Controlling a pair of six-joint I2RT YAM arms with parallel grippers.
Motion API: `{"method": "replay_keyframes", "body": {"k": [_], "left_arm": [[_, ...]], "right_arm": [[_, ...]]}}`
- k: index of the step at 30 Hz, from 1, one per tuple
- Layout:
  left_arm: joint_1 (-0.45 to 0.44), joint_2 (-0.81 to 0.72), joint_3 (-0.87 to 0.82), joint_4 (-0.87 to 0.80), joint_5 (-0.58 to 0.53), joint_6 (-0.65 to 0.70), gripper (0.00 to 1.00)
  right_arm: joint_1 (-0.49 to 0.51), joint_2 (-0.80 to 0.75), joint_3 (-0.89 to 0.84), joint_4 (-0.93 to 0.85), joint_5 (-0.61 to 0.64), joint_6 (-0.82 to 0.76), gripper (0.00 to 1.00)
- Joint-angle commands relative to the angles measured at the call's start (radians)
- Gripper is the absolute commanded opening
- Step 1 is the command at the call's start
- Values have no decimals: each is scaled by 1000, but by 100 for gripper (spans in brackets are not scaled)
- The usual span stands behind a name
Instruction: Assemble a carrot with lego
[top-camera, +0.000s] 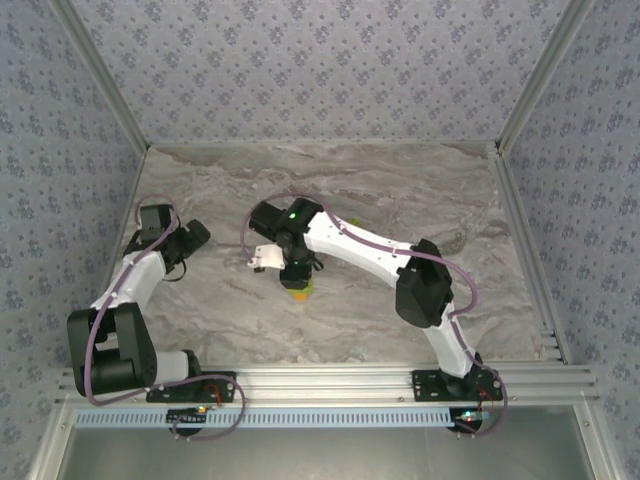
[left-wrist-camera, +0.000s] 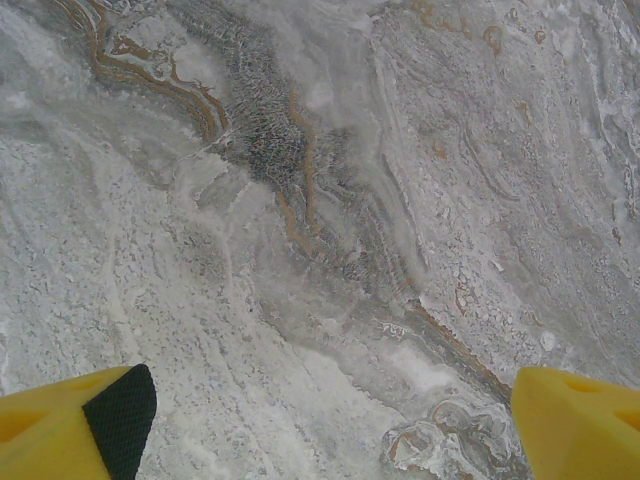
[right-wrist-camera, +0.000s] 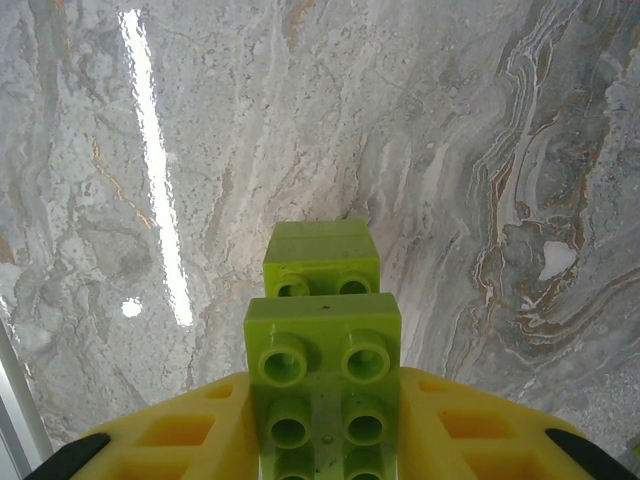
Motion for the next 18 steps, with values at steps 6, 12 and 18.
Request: {"method": "replay_keyframes", "body": {"k": [6, 12, 18], "left_arm": [[7, 3, 23, 8, 18, 5, 93], [7, 7, 21, 9, 18, 5, 93], [7, 7, 20, 10, 19, 5, 93]], "right_arm": [[-9, 46, 17, -25, -1, -2, 42], [-14, 39, 17, -19, -8, 14, 57], [-32, -36, 19, 26, -18, 54, 72]]}}
